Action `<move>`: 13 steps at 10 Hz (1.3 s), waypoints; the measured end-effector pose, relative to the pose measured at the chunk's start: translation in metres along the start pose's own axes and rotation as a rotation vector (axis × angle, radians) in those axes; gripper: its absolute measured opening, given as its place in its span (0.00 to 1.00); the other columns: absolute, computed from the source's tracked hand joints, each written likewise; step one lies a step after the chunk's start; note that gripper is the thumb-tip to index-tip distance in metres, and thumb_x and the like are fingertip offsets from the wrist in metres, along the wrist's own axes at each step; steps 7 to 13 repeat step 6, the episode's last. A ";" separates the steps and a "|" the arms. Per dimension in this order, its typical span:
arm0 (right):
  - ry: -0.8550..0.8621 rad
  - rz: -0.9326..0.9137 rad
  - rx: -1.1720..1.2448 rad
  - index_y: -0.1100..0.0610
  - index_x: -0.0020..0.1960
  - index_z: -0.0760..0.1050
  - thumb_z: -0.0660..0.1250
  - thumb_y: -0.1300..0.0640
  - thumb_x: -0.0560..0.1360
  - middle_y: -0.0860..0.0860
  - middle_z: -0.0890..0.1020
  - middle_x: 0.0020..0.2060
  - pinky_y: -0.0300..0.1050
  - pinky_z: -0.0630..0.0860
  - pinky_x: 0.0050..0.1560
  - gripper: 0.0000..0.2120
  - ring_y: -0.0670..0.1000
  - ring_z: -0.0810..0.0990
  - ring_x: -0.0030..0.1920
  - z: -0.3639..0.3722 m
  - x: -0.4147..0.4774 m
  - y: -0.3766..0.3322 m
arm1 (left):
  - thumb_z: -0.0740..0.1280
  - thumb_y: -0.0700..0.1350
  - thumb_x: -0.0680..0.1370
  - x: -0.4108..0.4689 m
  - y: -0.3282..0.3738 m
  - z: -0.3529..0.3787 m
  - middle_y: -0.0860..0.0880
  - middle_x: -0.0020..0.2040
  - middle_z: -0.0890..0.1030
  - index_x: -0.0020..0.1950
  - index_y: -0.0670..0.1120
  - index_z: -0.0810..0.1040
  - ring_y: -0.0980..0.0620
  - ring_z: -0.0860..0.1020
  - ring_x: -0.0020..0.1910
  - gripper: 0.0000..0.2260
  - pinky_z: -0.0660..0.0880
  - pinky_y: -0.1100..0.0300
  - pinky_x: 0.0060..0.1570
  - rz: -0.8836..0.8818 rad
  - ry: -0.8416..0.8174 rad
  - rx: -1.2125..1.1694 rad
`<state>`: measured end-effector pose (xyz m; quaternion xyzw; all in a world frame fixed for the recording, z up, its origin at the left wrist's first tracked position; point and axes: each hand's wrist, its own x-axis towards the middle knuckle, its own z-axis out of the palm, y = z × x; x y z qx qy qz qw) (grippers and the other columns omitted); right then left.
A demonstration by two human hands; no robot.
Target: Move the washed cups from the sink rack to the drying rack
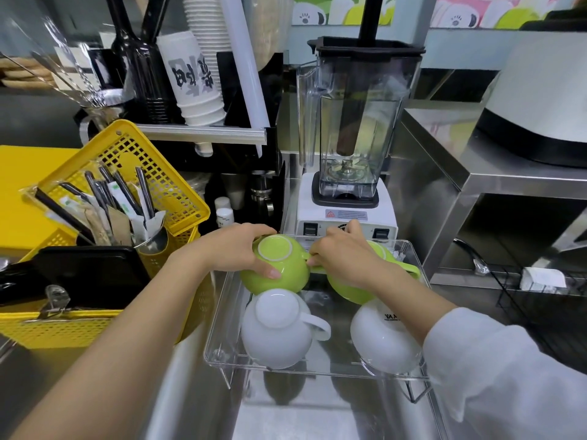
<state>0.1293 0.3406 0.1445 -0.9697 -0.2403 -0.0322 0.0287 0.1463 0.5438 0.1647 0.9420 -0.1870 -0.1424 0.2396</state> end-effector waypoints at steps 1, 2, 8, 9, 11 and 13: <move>0.013 0.007 0.011 0.53 0.34 0.69 0.58 0.53 0.78 0.48 0.64 0.29 0.49 0.47 0.36 0.14 0.54 0.65 0.44 0.001 0.001 0.000 | 0.75 0.58 0.63 -0.001 -0.001 0.000 0.54 0.62 0.76 0.67 0.54 0.67 0.51 0.74 0.58 0.35 0.72 0.53 0.60 -0.003 -0.003 0.038; -0.014 0.036 0.040 0.51 0.30 0.66 0.59 0.52 0.77 0.47 0.65 0.29 0.51 0.47 0.36 0.17 0.54 0.65 0.45 0.001 0.002 0.002 | 0.74 0.58 0.64 -0.002 -0.001 0.001 0.54 0.64 0.74 0.68 0.54 0.65 0.51 0.73 0.60 0.36 0.70 0.56 0.60 -0.004 -0.009 0.039; 0.035 0.068 0.066 0.58 0.48 0.76 0.59 0.42 0.74 0.52 0.78 0.45 0.48 0.51 0.44 0.19 0.54 0.69 0.52 -0.005 -0.003 -0.001 | 0.72 0.63 0.63 -0.004 -0.008 0.003 0.53 0.67 0.70 0.69 0.56 0.63 0.51 0.70 0.64 0.37 0.69 0.50 0.65 0.010 -0.001 -0.016; 0.035 0.068 0.066 0.58 0.48 0.76 0.59 0.42 0.74 0.52 0.78 0.45 0.48 0.51 0.44 0.19 0.54 0.69 0.52 -0.005 -0.003 -0.001 | 0.72 0.63 0.63 -0.004 -0.008 0.003 0.53 0.67 0.70 0.69 0.56 0.63 0.51 0.70 0.64 0.37 0.69 0.50 0.65 0.010 -0.001 -0.016; 0.035 0.068 0.066 0.58 0.48 0.76 0.59 0.42 0.74 0.52 0.78 0.45 0.48 0.51 0.44 0.19 0.54 0.69 0.52 -0.005 -0.003 -0.001 | 0.72 0.63 0.63 -0.004 -0.008 0.003 0.53 0.67 0.70 0.69 0.56 0.63 0.51 0.70 0.64 0.37 0.69 0.50 0.65 0.010 -0.001 -0.016; 0.035 0.068 0.066 0.58 0.48 0.76 0.59 0.42 0.74 0.52 0.78 0.45 0.48 0.51 0.44 0.19 0.54 0.69 0.52 -0.005 -0.003 -0.001 | 0.72 0.63 0.63 -0.004 -0.008 0.003 0.53 0.67 0.70 0.69 0.56 0.63 0.51 0.70 0.64 0.37 0.69 0.50 0.65 0.010 -0.001 -0.016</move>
